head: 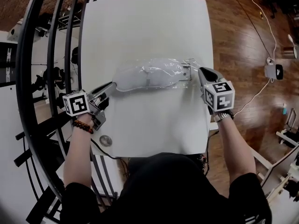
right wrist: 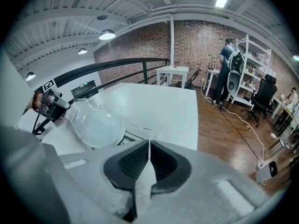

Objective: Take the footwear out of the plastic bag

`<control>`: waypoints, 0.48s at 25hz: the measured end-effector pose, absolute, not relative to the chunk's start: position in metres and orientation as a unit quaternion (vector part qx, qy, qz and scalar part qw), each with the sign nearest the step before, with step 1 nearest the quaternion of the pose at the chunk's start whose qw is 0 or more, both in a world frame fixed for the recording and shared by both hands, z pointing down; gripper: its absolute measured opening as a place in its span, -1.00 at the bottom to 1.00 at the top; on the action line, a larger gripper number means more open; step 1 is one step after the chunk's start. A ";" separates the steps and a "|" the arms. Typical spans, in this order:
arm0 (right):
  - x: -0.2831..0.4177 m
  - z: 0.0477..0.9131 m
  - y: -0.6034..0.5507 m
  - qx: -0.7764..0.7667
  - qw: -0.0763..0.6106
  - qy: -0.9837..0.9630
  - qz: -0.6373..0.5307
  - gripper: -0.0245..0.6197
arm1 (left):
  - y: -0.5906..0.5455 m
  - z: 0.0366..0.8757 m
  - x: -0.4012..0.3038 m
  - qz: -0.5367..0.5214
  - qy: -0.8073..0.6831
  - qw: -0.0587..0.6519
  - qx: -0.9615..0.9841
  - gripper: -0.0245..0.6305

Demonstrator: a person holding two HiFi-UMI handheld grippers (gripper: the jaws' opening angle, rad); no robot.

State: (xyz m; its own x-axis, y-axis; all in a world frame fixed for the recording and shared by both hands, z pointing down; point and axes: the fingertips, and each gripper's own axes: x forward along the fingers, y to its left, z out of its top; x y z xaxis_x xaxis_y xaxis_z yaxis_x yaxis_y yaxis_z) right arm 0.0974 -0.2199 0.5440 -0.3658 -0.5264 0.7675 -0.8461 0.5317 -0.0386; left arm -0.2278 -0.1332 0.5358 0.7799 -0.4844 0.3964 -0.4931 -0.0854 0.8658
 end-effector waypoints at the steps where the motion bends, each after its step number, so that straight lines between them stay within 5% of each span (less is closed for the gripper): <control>1: 0.100 0.544 -0.221 0.434 0.364 -0.794 0.221 -0.92 | -0.134 0.536 -0.231 0.001 -0.338 0.590 0.733 -0.70; 12: 0.141 0.542 -0.227 0.493 0.370 -0.752 0.234 -0.94 | -0.143 0.521 -0.258 -0.109 -0.379 0.615 0.683 -0.71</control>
